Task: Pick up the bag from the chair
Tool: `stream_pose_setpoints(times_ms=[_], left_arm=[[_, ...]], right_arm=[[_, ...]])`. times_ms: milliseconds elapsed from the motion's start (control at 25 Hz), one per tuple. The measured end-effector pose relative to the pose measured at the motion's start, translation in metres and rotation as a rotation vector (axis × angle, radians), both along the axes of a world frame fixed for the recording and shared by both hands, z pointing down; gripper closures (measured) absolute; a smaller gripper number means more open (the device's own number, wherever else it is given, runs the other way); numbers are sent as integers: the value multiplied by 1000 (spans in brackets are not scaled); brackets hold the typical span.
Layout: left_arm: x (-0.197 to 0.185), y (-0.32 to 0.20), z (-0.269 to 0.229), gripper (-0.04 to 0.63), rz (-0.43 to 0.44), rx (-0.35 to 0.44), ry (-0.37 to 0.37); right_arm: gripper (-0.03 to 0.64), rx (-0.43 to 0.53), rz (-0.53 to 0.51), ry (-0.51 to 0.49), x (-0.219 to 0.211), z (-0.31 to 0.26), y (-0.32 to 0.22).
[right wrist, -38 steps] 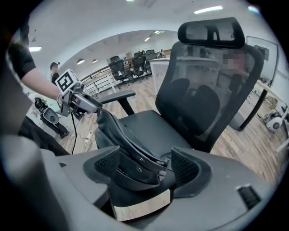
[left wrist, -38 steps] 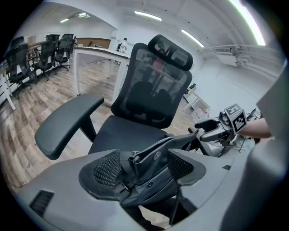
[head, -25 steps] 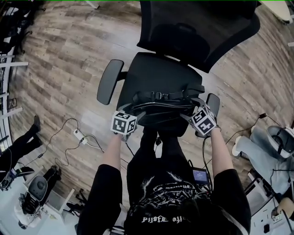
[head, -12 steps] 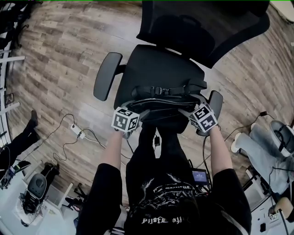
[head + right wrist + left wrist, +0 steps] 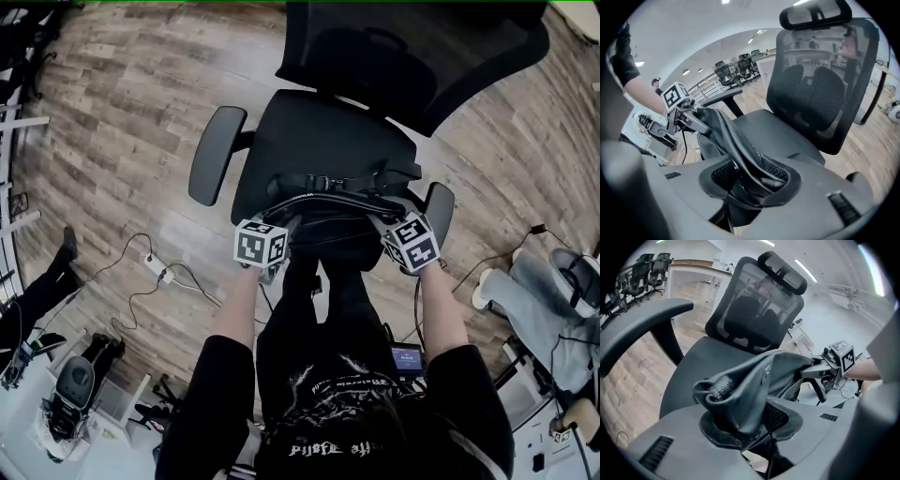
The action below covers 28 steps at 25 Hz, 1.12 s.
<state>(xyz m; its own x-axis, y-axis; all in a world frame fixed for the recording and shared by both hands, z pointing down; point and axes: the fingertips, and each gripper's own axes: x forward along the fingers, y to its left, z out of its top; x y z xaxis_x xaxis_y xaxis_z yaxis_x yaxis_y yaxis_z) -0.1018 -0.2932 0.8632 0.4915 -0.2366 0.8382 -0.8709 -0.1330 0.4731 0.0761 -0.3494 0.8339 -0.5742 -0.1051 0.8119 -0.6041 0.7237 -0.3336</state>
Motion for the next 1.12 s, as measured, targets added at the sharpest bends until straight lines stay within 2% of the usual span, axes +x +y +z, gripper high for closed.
stream_pose_setpoints(times_ms=[120,280,560,880,1120], left_arm=[[2,3,-1,490,-28,9,-31],[6,3,-9,508,-28,27,-46],[9,12,-29,512,-10,58,-53],[7,25,-77,512,30,150,-66],[0,38,-105,512,4,186,-59]], right_arm=[[494,-4,56,-6,0,-1,3],[534,-35,57,-21,2,-9,14],[541,-27,135,-38,8,-28,37],[541,43,187,-58,7,-75,58],[541,97,206,-47,1,-107,68]])
